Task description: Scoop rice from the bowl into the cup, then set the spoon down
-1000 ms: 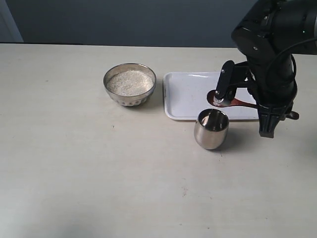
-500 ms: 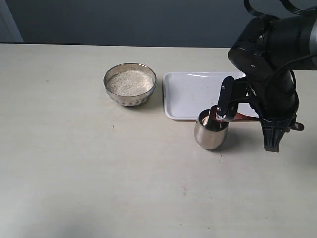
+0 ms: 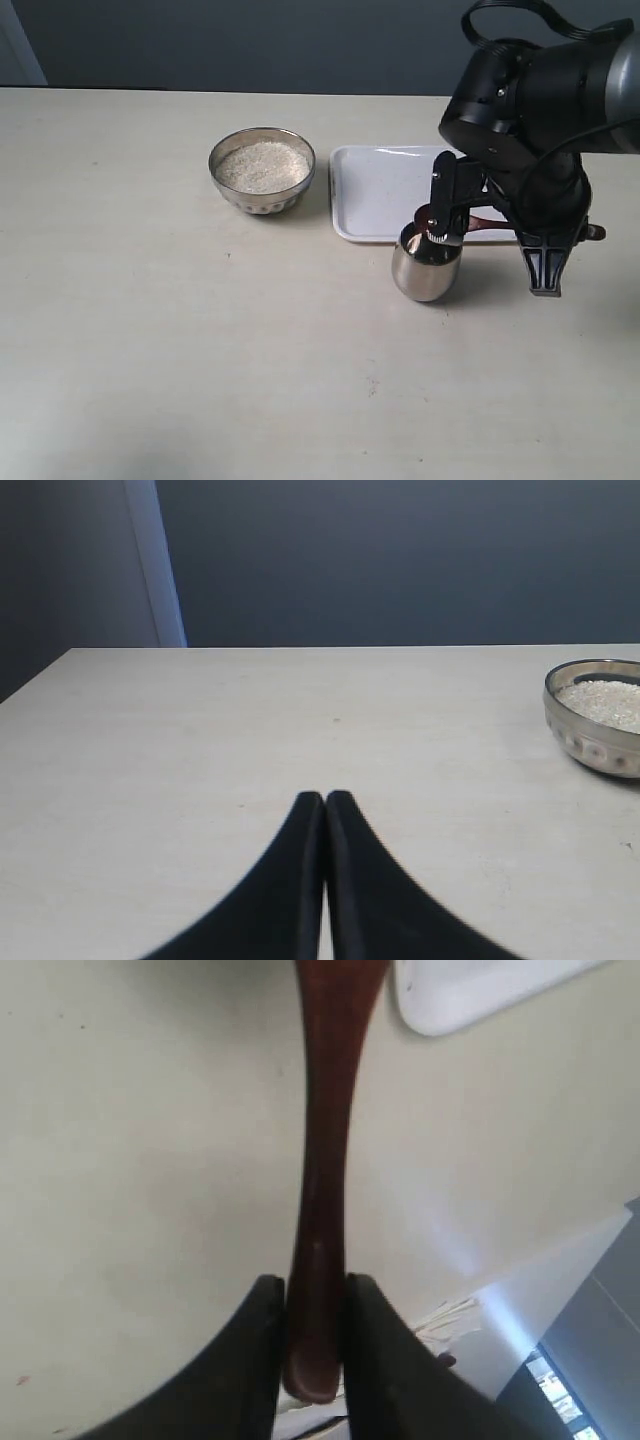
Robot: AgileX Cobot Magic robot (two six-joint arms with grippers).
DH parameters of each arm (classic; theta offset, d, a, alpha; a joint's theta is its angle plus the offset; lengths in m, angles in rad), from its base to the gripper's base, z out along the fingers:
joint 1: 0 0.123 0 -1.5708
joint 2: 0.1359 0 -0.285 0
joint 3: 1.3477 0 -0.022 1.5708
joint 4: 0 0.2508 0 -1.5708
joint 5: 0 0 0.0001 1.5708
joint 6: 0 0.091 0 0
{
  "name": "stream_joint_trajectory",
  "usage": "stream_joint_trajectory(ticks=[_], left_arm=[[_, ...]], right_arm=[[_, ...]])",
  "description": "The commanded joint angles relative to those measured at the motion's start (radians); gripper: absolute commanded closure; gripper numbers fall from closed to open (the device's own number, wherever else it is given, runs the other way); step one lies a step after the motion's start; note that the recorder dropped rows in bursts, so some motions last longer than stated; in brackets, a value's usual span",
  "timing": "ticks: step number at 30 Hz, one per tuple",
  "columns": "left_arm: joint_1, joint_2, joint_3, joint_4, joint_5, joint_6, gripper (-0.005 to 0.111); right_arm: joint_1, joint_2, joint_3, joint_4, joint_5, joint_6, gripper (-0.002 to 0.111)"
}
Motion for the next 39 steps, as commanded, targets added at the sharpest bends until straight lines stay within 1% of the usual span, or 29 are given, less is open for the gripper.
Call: stream_joint_trajectory(ticks=[1,15,39], left_arm=[[-0.008,0.0,0.005,0.0,-0.005,-0.003,0.106],[-0.008,0.0,0.005,0.0,-0.005,-0.003,0.106],[-0.008,0.0,0.005,0.0,-0.005,-0.003,0.106]], right_arm=[[0.009,-0.01,0.004,-0.061,-0.002,0.02,0.108],[0.032,-0.01,0.004,-0.07,-0.002,0.021,0.108],[0.032,-0.01,0.004,-0.108,-0.002,0.021,0.108]])
